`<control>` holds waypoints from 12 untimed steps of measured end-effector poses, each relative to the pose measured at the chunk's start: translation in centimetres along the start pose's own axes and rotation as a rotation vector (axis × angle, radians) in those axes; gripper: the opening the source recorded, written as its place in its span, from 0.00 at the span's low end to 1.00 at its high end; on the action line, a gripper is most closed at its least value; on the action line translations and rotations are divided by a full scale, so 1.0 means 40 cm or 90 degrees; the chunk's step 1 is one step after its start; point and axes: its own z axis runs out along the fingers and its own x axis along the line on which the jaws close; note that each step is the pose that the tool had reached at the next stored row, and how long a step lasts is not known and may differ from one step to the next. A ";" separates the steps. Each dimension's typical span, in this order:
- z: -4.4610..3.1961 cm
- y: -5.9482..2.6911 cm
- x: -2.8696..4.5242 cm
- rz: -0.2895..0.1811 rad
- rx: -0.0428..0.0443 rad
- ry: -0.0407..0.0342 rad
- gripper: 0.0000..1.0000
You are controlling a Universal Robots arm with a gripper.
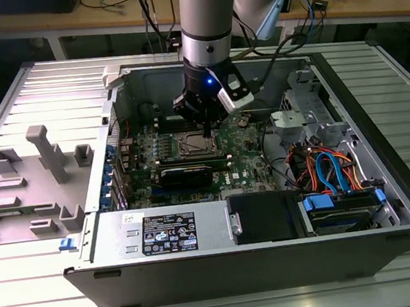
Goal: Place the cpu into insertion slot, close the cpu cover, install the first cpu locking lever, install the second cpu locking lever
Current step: 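Install the second cpu locking lever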
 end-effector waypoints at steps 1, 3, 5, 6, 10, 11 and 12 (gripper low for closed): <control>0.000 -0.004 0.000 0.000 -0.0001 -0.0001 0.11; -0.001 -0.010 0.001 0.000 -0.0001 0.0000 0.11; -0.001 -0.019 0.002 0.000 0.0000 0.0000 0.11; -0.001 -0.022 0.002 0.000 0.0000 0.0000 0.11; -0.001 -0.033 0.002 -0.001 0.0000 0.0000 0.11; -0.001 -0.043 0.003 -0.002 0.0000 0.0000 0.11; -0.001 -0.044 0.003 -0.002 0.0000 0.0000 0.11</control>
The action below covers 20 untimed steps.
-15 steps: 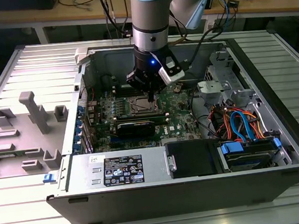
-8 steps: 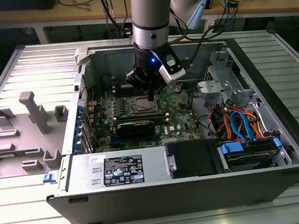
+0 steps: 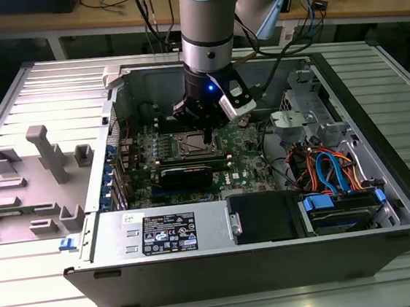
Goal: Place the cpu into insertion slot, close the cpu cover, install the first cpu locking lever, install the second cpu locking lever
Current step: 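Install the second cpu locking lever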
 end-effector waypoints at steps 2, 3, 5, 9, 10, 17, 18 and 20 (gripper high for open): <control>0.000 0.000 0.000 0.000 0.0000 0.0000 0.11; 0.000 0.000 0.000 0.000 0.0000 0.0000 0.11; 0.000 0.000 0.000 0.000 0.0000 0.0000 0.11; 0.000 -0.001 0.000 0.000 0.0001 -0.0001 0.11; -0.002 -0.001 0.000 0.000 0.0002 0.0000 0.11; -0.006 -0.012 0.012 0.000 -0.0005 0.0000 0.11; -0.006 -0.014 0.016 0.000 -0.0010 -0.0001 0.11; -0.005 -0.021 0.027 0.000 -0.0042 -0.0002 0.11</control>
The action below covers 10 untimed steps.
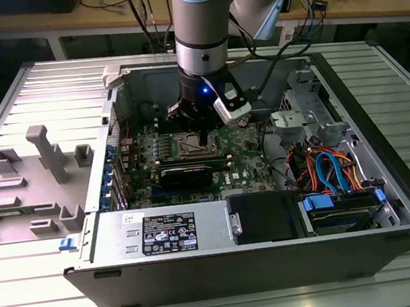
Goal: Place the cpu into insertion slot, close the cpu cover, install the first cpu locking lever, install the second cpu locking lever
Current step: 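Install the second cpu locking lever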
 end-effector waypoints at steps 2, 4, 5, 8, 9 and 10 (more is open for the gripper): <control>0.001 -0.007 0.007 0.000 -0.0094 -0.0002 0.11; 0.001 -0.013 0.015 0.000 -0.0433 -0.0009 0.11; 0.001 -0.016 0.016 0.000 -0.0548 -0.0012 0.11; 0.001 -0.040 0.019 0.000 -0.0606 -0.0013 0.11; 0.001 -0.046 0.020 0.000 -0.0609 -0.0013 0.11; 0.002 -0.049 0.020 0.000 -0.0612 -0.0013 0.11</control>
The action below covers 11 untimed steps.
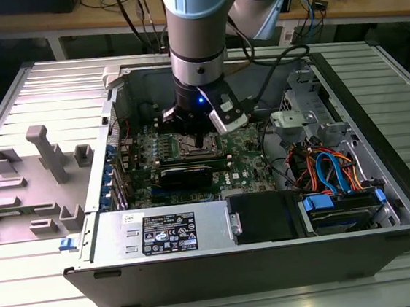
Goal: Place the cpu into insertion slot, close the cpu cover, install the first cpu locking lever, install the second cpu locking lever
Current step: 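Install the second cpu locking lever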
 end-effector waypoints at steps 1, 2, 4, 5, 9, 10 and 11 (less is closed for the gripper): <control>0.000 -0.003 0.002 0.000 -0.0001 0.0000 0.11; 0.000 -0.004 0.004 0.000 -0.0003 0.0000 0.11; 0.000 -0.008 0.011 0.000 -0.0010 0.0000 0.11; 0.001 -0.008 0.012 0.000 -0.0012 0.0000 0.11; 0.003 -0.016 0.021 0.000 -0.0051 -0.0001 0.11; 0.004 -0.018 0.023 0.000 -0.0061 -0.0001 0.11; 0.004 -0.020 0.026 0.000 -0.0080 -0.0002 0.11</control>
